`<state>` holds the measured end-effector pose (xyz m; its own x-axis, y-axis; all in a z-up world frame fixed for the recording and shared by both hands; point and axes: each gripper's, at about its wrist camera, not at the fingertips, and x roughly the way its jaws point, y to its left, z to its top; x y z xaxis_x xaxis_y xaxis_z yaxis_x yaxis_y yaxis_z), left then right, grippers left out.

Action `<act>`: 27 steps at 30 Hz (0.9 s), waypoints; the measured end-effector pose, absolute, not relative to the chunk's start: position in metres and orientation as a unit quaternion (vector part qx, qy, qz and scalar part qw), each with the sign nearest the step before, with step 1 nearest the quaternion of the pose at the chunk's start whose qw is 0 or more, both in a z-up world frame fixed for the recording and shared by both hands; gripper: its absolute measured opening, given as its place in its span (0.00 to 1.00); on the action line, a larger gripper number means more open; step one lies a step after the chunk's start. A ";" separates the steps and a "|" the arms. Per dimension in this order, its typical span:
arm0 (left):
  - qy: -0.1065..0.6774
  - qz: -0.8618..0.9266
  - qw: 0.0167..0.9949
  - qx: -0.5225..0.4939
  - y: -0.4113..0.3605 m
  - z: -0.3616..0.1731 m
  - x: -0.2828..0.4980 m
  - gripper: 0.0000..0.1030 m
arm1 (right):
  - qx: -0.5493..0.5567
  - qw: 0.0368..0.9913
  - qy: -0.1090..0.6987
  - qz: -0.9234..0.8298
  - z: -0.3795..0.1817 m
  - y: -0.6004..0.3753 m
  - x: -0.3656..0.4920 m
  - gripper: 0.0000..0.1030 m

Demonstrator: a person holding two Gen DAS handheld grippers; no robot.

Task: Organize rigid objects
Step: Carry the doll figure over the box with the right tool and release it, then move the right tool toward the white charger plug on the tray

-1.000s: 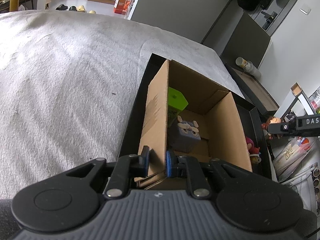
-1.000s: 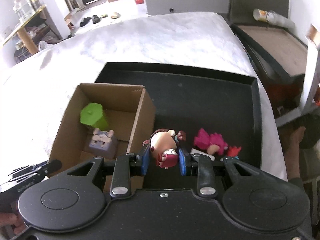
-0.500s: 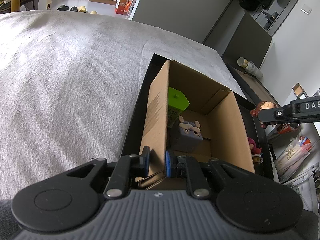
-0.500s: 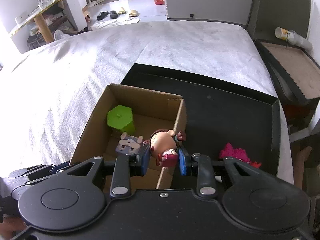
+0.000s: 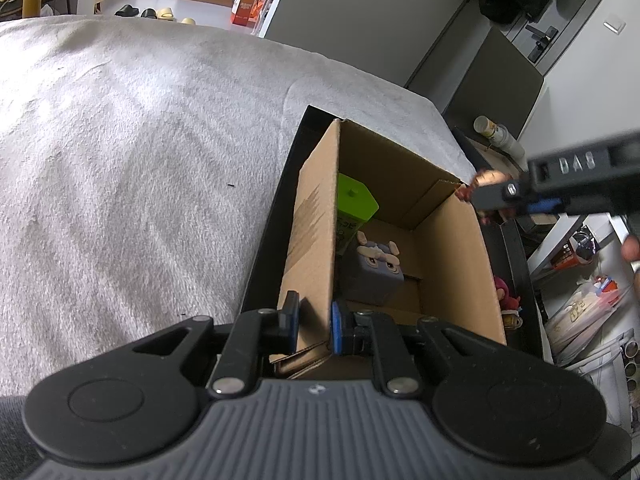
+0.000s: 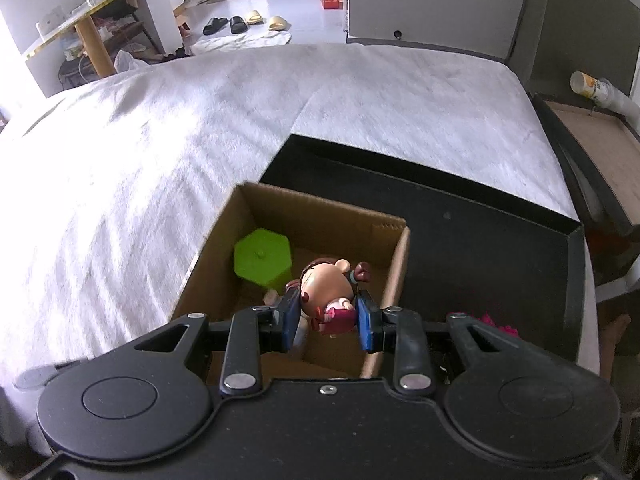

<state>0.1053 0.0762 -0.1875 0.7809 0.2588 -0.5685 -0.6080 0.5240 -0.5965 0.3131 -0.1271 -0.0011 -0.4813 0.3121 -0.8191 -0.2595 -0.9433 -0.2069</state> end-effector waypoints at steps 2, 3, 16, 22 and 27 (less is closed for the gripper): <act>0.210 0.256 0.847 -0.417 0.076 -0.188 0.105 0.14 | -0.474 0.160 -0.024 0.865 0.001 -0.129 0.309 0.30; 0.210 0.255 0.847 -0.417 0.076 -0.188 0.105 0.14 | -0.470 0.159 -0.028 0.868 0.003 -0.131 0.307 0.34; 0.213 0.260 0.848 -0.410 0.073 -0.187 0.105 0.14 | -0.460 0.156 -0.051 0.872 0.014 -0.122 0.340 0.70; 0.222 0.270 0.850 -0.395 0.069 -0.184 0.107 0.13 | -0.444 0.173 -0.047 0.878 0.021 -0.106 0.367 0.79; 0.236 0.282 0.851 -0.374 0.064 -0.180 0.111 0.12 | -0.435 0.177 -0.037 0.882 0.022 -0.089 0.384 0.82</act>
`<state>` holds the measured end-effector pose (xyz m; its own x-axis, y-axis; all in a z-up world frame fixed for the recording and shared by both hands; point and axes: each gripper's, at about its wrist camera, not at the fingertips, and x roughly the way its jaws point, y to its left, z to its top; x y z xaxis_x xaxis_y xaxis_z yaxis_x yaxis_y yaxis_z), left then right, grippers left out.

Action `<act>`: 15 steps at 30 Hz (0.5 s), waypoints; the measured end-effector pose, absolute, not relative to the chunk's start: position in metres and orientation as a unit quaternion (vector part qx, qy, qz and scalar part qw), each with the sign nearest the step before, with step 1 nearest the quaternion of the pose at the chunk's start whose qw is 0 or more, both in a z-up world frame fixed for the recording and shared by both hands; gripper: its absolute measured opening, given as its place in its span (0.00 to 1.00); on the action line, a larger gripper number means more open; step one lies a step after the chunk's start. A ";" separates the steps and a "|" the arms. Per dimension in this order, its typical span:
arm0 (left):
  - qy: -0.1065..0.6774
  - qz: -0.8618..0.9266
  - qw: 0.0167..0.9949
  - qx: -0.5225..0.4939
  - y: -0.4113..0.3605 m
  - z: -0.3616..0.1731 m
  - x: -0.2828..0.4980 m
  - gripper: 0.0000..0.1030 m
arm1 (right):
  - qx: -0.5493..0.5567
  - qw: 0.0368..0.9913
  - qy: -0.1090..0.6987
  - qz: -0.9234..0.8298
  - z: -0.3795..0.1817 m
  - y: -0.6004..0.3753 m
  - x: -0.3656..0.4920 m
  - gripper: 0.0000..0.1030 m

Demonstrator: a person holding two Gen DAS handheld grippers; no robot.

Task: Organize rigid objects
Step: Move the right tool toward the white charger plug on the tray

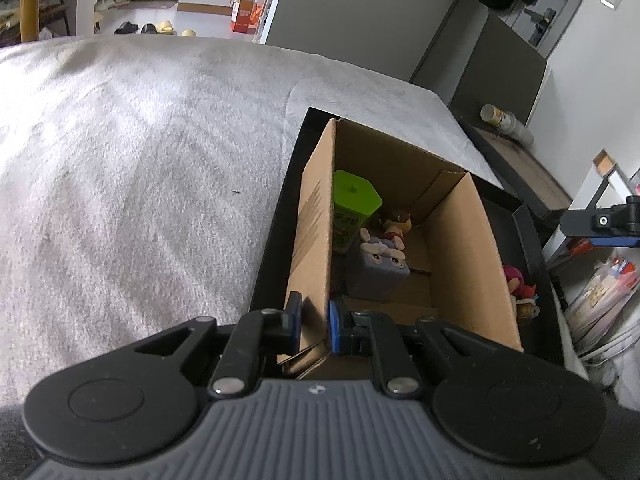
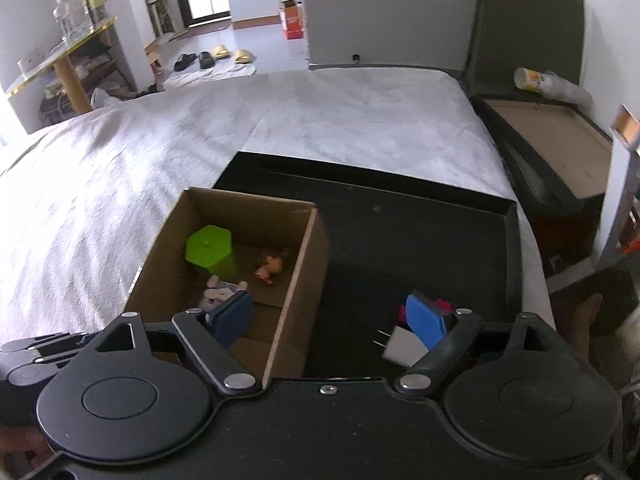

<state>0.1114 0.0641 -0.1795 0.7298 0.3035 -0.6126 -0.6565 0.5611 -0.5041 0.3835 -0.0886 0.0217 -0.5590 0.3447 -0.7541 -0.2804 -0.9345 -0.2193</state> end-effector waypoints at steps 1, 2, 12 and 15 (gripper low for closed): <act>0.241 0.285 0.852 -0.367 0.063 -0.179 0.113 0.12 | -0.434 0.176 -0.035 0.883 0.021 -0.085 0.387 0.82; 0.246 0.288 0.853 -0.358 0.061 -0.178 0.115 0.11 | -0.432 0.177 -0.032 0.884 0.021 -0.082 0.389 0.82; 0.268 0.307 0.854 -0.324 0.053 -0.173 0.122 0.09 | -0.414 0.171 0.008 0.894 0.019 -0.055 0.416 0.82; 0.272 0.313 0.853 -0.316 0.052 -0.172 0.124 0.09 | -0.408 0.172 0.016 0.897 0.018 -0.047 0.423 0.82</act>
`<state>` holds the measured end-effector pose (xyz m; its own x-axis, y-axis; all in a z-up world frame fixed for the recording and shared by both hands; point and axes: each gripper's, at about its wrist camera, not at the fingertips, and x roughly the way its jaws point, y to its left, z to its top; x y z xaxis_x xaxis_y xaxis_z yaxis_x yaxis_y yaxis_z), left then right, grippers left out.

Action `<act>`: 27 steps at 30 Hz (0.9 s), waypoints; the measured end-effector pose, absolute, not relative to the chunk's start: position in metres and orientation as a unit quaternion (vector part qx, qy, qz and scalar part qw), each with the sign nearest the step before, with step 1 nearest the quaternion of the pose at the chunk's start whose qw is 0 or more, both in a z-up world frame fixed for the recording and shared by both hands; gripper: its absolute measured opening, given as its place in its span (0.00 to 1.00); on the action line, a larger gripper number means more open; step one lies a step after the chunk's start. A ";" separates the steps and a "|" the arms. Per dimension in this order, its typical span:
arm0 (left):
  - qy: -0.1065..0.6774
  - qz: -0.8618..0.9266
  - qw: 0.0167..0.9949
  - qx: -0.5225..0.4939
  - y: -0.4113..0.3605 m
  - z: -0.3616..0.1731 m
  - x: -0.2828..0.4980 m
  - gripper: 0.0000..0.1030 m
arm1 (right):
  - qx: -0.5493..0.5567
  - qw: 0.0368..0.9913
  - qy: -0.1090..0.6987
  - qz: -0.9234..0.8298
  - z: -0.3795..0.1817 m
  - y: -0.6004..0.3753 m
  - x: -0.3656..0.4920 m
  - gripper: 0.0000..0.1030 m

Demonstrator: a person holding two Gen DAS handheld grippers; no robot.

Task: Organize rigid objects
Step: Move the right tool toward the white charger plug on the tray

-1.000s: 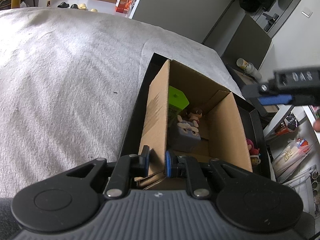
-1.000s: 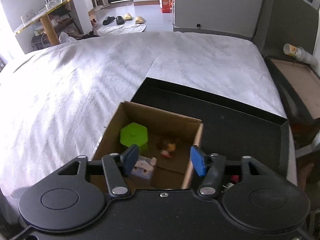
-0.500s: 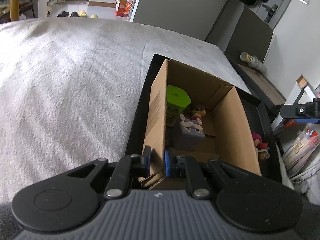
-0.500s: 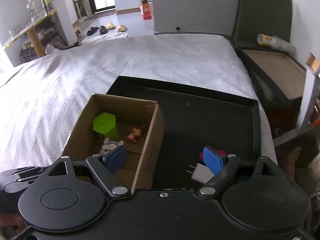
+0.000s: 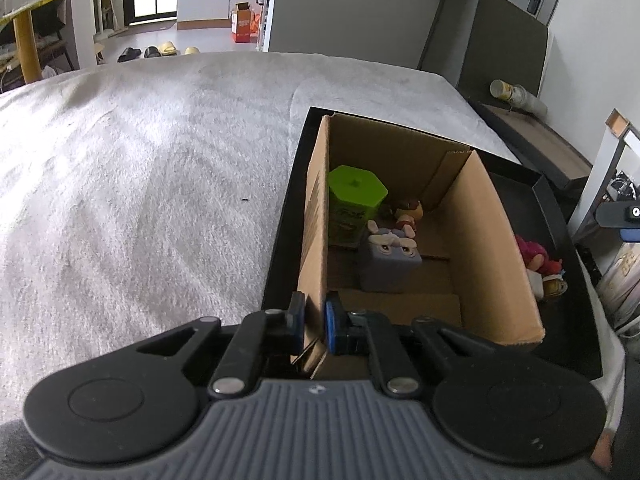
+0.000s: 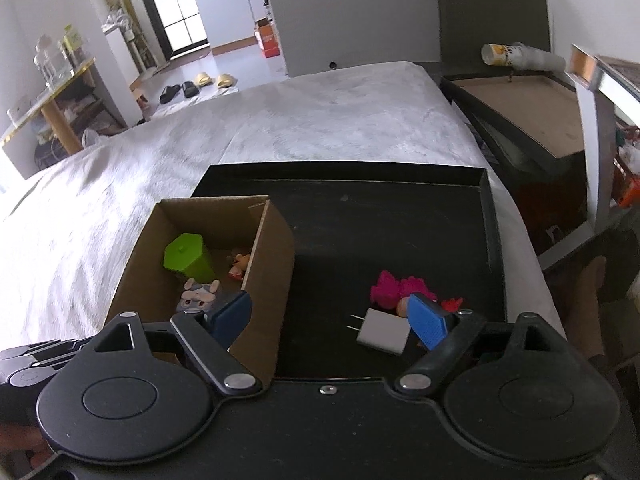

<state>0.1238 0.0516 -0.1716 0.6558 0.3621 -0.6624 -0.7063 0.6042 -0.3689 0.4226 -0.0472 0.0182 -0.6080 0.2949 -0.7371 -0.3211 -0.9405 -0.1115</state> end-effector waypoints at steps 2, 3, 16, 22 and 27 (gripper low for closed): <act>0.276 0.319 0.853 -0.306 0.049 -0.170 0.126 0.09 | -0.406 0.173 0.023 0.897 0.017 -0.041 0.428 0.82; 0.278 0.323 0.853 -0.301 0.048 -0.169 0.127 0.09 | -0.404 0.173 0.026 0.898 0.016 -0.038 0.430 0.82; 0.289 0.343 0.850 -0.276 0.041 -0.165 0.131 0.07 | -0.386 0.165 0.082 0.904 -0.002 0.001 0.453 0.81; 0.283 0.346 0.848 -0.286 0.042 -0.166 0.128 0.08 | -0.390 0.149 0.094 0.904 -0.016 0.016 0.457 0.80; 0.284 0.352 0.846 -0.281 0.041 -0.165 0.130 0.07 | -0.381 0.148 0.113 0.905 -0.033 0.025 0.464 0.74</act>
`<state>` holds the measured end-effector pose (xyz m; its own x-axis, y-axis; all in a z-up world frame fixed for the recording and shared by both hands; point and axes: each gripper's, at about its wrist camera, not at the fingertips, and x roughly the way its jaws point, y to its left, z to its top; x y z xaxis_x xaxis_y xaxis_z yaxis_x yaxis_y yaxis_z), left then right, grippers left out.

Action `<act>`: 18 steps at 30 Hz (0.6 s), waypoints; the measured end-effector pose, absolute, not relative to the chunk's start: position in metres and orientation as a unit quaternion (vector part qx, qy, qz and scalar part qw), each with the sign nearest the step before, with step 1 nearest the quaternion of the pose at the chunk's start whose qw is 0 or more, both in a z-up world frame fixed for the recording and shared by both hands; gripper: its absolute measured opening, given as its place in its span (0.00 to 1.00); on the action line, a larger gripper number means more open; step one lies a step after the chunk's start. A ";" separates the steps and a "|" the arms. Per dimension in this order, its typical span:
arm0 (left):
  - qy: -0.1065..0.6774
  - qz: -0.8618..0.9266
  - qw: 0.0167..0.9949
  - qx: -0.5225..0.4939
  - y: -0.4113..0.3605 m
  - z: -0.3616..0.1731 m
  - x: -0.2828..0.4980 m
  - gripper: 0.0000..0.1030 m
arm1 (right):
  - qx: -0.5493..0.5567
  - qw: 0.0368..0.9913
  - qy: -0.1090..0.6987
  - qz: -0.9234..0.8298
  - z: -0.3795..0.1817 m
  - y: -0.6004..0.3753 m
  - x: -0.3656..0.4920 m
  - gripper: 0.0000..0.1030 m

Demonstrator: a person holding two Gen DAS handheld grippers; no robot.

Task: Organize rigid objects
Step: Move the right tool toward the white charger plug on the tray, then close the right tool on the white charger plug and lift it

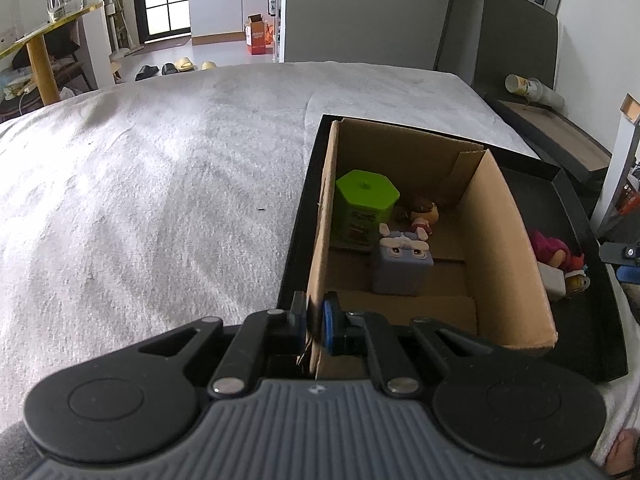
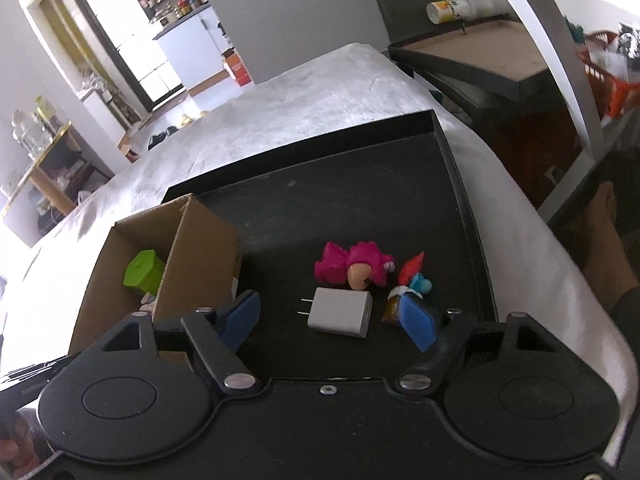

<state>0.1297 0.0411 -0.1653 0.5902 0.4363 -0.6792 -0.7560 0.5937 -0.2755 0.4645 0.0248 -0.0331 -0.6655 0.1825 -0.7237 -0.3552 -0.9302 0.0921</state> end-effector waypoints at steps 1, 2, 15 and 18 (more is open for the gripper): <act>0.284 0.353 0.846 -0.281 0.041 -0.165 0.130 0.07 | -0.378 0.149 0.113 0.907 -0.036 0.025 0.465 0.74; 0.284 0.353 0.846 -0.281 0.041 -0.165 0.130 0.07 | -0.376 0.151 0.112 0.907 -0.039 0.025 0.465 0.74; 0.280 0.358 0.843 -0.287 0.044 -0.166 0.130 0.08 | -0.397 0.144 0.137 0.896 -0.077 0.016 0.446 0.59; 0.279 0.358 0.843 -0.290 0.044 -0.166 0.129 0.08 | -0.400 0.156 0.141 0.892 -0.083 0.016 0.440 0.59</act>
